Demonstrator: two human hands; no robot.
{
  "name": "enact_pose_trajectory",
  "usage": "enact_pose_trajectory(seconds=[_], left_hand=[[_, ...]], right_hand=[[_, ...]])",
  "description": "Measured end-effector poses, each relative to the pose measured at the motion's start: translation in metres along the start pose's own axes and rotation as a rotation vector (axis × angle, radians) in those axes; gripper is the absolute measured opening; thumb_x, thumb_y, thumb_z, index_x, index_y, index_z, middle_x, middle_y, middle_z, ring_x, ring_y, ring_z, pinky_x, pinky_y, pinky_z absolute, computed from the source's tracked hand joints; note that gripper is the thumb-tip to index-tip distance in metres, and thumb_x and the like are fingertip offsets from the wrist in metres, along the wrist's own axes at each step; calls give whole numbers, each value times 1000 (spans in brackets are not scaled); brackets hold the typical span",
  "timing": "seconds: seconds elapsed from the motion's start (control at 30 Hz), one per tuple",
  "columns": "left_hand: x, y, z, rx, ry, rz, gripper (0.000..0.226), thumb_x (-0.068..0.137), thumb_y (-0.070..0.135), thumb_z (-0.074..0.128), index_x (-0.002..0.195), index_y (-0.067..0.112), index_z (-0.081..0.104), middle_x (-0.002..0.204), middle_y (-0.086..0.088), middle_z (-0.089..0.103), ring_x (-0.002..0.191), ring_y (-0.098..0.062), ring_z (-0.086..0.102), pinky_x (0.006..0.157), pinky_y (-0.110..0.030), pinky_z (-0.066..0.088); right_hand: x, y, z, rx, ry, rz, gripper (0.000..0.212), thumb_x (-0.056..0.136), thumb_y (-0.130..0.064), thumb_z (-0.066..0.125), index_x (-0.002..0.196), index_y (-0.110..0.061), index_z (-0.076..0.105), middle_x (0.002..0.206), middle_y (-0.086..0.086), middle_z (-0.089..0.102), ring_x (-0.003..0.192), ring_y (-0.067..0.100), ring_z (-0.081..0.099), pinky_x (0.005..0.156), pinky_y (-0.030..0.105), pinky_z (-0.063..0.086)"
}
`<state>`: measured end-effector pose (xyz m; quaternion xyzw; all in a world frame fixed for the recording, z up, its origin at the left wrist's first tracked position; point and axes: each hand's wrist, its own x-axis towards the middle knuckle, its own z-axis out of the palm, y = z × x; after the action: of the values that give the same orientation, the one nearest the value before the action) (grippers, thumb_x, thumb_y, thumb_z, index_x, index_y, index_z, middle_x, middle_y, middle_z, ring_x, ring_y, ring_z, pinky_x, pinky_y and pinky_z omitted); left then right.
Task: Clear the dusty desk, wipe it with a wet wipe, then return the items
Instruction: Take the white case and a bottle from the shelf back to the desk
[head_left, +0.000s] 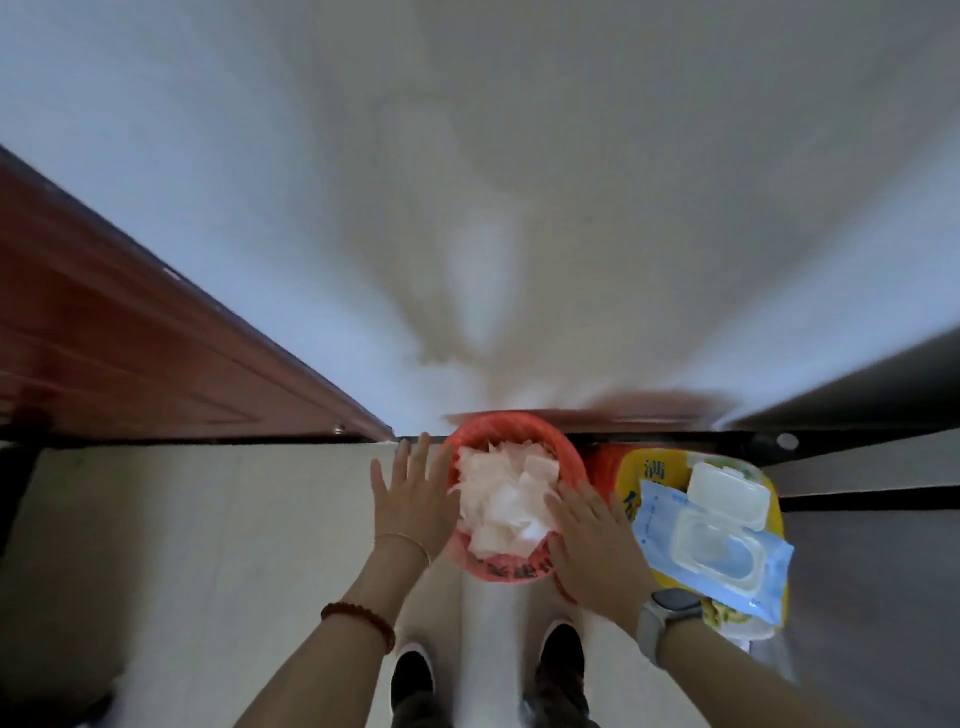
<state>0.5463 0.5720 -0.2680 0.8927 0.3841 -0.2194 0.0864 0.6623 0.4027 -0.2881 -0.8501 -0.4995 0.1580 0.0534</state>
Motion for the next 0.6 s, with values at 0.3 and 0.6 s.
enact_pose_trajectory(seconds=[0.3,0.6], left_hand=[[-148,-150,-176,-290,431,-276,46,94,37,38,138,26,34,148,1,32,135,-20,30,110,-41,21],[-434,-357,-206,-315,904,-722,36,86,28,52,119,15,58,119,-9,61,104,-35,58,87,-47,41]], right_hand=[[51,-188,-201,66,203,-349,42,79,-27,32,90,-11,69,76,5,69,73,26,67,69,40,56],[-60,-514,-280,265,374,-928,40,82,-25,37,105,-9,66,88,6,70,85,28,65,76,40,52]])
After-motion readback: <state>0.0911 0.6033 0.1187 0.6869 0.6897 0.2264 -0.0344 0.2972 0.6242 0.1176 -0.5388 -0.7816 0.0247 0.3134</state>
